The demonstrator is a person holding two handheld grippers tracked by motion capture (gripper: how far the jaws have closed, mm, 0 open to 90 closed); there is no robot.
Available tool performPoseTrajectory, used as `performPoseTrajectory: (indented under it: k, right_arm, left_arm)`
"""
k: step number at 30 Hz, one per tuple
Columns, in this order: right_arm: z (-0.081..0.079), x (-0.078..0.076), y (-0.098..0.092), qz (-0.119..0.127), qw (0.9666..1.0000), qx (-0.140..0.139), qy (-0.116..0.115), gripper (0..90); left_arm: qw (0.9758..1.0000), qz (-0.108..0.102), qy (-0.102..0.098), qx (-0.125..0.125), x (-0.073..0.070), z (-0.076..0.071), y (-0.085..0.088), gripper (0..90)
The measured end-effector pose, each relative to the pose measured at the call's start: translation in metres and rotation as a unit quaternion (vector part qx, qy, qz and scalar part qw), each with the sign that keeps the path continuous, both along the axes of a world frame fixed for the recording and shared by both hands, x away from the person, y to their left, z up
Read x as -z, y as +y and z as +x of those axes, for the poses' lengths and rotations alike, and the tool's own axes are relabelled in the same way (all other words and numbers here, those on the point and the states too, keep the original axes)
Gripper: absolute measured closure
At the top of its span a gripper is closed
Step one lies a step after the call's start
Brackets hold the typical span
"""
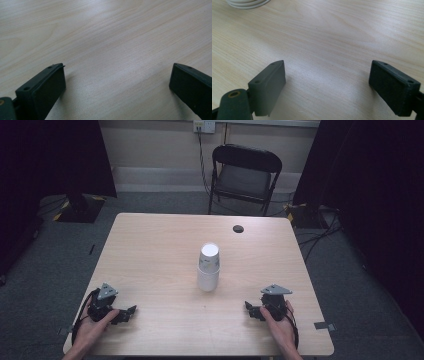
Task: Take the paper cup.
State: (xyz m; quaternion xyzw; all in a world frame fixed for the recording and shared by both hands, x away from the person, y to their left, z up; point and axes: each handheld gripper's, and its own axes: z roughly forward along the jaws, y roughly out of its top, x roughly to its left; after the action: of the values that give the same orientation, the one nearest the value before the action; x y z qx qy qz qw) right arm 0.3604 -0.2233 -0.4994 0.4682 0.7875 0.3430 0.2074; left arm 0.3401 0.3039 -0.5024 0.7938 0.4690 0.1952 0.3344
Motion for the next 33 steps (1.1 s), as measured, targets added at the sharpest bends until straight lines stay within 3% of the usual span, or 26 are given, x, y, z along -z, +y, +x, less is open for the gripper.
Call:
performPoseTrajectory:
  k: [7,10,13,15,17,19,20,27,33]
  right_arm:
    - [0.000,0.000,0.001,-0.001,1.0000,0.002,0.001,13.9]
    - [-0.003,-0.002,0.007,-0.004,0.9998,-0.017,0.001,14.6]
    - [-0.006,-0.005,0.013,0.009,0.9994,-0.033,-0.001,14.9]
    - [-0.010,-0.014,0.016,0.034,0.9980,-0.052,-0.015,16.1]
    - [-0.011,-0.016,0.017,0.040,0.9974,-0.057,-0.020,16.6]
    - [-0.011,-0.023,0.019,0.062,0.9951,-0.073,-0.023,17.5]
    - [-0.010,-0.029,0.023,0.071,0.9931,-0.087,-0.036,19.2]
    - [-0.006,-0.043,0.032,0.069,0.9915,-0.103,-0.039,18.7]
    - [-0.002,-0.058,0.028,0.087,0.9890,-0.108,-0.052,18.6]
  left_arm:
    - [1.0000,0.000,0.000,0.001,0.000,0.000,0.000,0.1]
    - [1.0000,0.000,0.000,-0.002,0.000,0.000,-0.001,0.1]
    - [1.0000,-0.002,-0.001,-0.003,0.000,0.000,-0.001,0.2]
    - [1.0000,-0.002,-0.001,-0.003,0.000,0.000,-0.001,0.2]
    - [1.0000,-0.003,-0.001,-0.002,0.000,0.000,-0.001,0.2]
    - [1.0000,-0.002,0.000,-0.001,0.000,0.001,-0.002,0.1]
    - [1.0000,-0.002,0.000,-0.001,0.000,0.001,-0.002,0.2]
    - [1.0000,-0.002,0.000,-0.001,0.000,0.001,-0.002,0.2]
    - [1.0000,-0.002,0.000,-0.001,0.000,0.001,-0.002,0.1]
